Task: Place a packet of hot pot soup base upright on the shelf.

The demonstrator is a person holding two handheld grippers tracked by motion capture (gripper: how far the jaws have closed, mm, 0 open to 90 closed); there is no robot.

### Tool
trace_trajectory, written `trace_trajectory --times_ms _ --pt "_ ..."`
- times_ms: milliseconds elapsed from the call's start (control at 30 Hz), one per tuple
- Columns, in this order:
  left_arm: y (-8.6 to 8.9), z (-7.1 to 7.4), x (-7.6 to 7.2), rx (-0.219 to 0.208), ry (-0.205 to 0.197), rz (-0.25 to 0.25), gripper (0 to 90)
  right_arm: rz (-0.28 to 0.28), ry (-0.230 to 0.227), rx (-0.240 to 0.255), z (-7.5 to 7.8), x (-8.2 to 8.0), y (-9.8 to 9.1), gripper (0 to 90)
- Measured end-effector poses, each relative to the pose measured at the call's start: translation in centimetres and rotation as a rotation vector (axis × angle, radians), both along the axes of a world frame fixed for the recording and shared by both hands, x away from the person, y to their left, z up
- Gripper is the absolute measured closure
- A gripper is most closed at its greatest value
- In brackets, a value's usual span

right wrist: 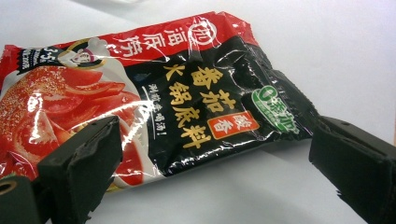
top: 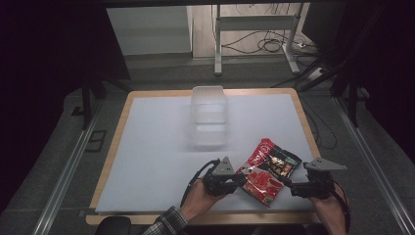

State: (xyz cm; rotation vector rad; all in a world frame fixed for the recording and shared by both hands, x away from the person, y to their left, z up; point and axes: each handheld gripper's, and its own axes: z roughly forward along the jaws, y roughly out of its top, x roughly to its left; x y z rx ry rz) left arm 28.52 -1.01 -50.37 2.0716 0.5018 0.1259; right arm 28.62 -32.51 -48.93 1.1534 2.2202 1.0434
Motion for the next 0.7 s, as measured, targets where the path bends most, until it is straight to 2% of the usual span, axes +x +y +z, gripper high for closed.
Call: trace_trajectory --times_ms 167,267,400,500,700 --pt "-1.1 -0.5 0.0 0.017 0.004 -0.01 89.1 0.001 -0.002 -0.005 0.1 -0.1 0.0 3.1" --pt "-1.7 -1.1 0.2 0.064 -0.006 -0.019 89.4 0.006 -0.001 -0.01 0.1 -0.2 0.0 3.3" --pt "-1.9 -1.7 0.2 0.08 -0.001 -0.022 89.3 0.007 0.002 -0.012 0.1 -0.2 0.0 3.3" --pt "-1.9 -1.9 0.1 0.111 -0.016 -0.032 89.7 0.005 0.001 -0.011 0.2 -0.2 0.0 3.3" --pt "-1.8 -2.3 -0.2 0.086 -0.002 -0.012 90.0 0.008 -0.001 -0.018 0.4 -0.4 -0.3 3.4"
